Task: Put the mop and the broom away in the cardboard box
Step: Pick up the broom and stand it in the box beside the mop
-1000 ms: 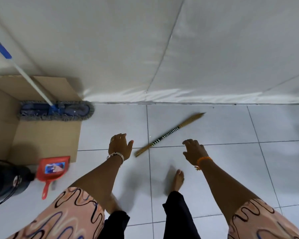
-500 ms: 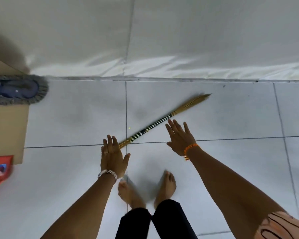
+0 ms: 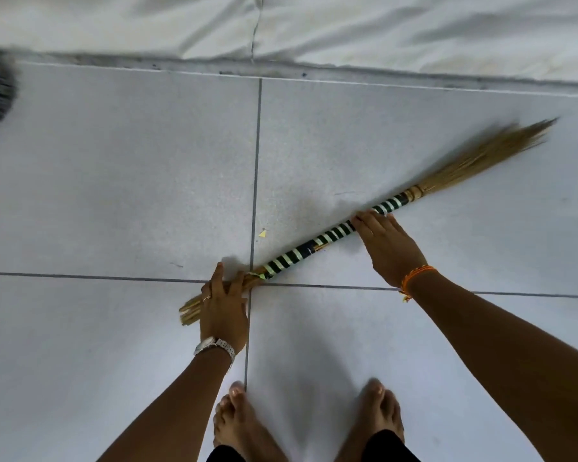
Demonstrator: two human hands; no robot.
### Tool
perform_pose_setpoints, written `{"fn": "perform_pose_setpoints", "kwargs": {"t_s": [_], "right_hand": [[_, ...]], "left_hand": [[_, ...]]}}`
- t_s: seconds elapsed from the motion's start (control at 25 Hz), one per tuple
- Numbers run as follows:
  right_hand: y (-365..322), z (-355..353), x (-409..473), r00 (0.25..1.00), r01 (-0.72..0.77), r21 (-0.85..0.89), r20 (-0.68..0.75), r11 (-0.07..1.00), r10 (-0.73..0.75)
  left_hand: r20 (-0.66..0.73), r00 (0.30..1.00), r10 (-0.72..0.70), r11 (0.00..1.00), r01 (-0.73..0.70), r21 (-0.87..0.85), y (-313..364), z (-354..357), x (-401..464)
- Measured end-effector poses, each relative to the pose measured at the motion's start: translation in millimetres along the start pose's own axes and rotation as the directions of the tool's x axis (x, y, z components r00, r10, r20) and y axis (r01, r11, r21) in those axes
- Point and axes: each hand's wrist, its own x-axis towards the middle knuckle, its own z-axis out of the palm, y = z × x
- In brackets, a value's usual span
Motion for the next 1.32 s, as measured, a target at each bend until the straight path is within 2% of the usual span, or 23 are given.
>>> {"fn": "perform_pose_setpoints", "kwargs": {"t_s": [0.12,0.32,0.44,0.56,0.6,0.68,0.76,0.84,0.88,0.92,1.0,1.04,1.08,1.12,1.16,1.32], "right_hand": [[-0.7,-5.0,15.4,0.995,0.055,-0.094,-0.083,0.994,-0.063],[-1.0,-48.7,6.4,0.999,0.032,-0.087,0.044,0.996,-0.028],[-3.1,-128.0,-17.0,0.992,0.065,-0.073,0.109,0.995,-0.057],[-4.6,-222.6,-50.0,0.996,-0.003,-0.015,0.091,1.0,0.005],[-10.2,-257.8,-63.4,0.996,-0.029,0.022,0.091,0.999,0.027],[-28.1,-338.4,-93.9,0.995,-0.071,0.104,0.081,0.992,0.062],[-55.2,-412.4,-120.9,0.995,-0.083,0.195,0.065,0.977,0.072],[-94.2,-474.0,-139.4,0.997,-0.059,0.251,0.069,0.966,0.043],[-117.2,-498.1,-142.9,0.997,-0.04,0.267,0.069,0.963,0.022],[-139.8,-517.6,-143.3,0.998,-0.025,0.284,0.067,0.958,0.006],[-207.1,-561.6,-130.5,0.999,0.008,0.334,0.044,0.942,-0.024],[-244.3,-576.6,-125.7,0.999,0.035,0.365,0.027,0.93,-0.048],[-320.6,-604.3,-108.9,0.995,0.094,0.382,-0.02,0.919,-0.094],[-359.9,-616.5,-101.5,0.992,0.126,0.394,-0.043,0.91,-0.119],[-391.7,-623.4,-94.2,0.988,0.156,0.409,-0.064,0.899,-0.142],[-459.8,-622.7,-76.2,0.989,0.13,0.479,-0.119,0.868,-0.082]], "left_hand": [[-0.055,0.998,-0.002,0.997,-0.002,-0.075,-1.1,7.4,1.7],[-0.205,0.974,0.101,0.995,-0.1,0.014,9.2,-33.9,-10.3],[-0.301,0.92,0.25,0.964,-0.208,0.164,17.5,-117.2,-37.3],[-0.363,0.822,0.439,0.89,-0.343,0.3,29.2,-237.9,-63.6],[-0.383,0.802,0.458,0.882,-0.357,0.308,33.8,-285.8,-77.9],[-0.484,0.791,0.374,0.926,-0.292,0.239,44.1,-394.7,-113.9],[-0.623,0.767,0.152,0.988,-0.135,0.075,45.8,-496.6,-150.9],[-0.716,0.688,-0.124,0.988,0.015,-0.157,37.3,-579.9,-189.8],[-0.727,0.636,-0.259,0.953,0.047,-0.298,31.5,-612.2,-208.1],[-0.707,0.601,-0.373,0.889,0.013,-0.458,28.1,-635.3,-219.2],[-0.607,0.553,-0.571,0.664,-0.124,-0.737,1.5,-693.6,-241.6],[-0.534,0.568,-0.626,0.506,-0.225,-0.833,-17.3,-710.0,-246.5],[-0.485,0.603,-0.633,0.323,-0.364,-0.874,-73.6,-748.5,-261.5],[-0.463,0.638,-0.616,0.228,-0.418,-0.88,-96.6,-766.2,-267.6],[-0.464,0.657,-0.594,0.206,-0.433,-0.878,-115.7,-778.3,-273.2],[-0.541,0.702,-0.464,0.296,-0.452,-0.841,-151.3,-821.1,-301.4]]}}
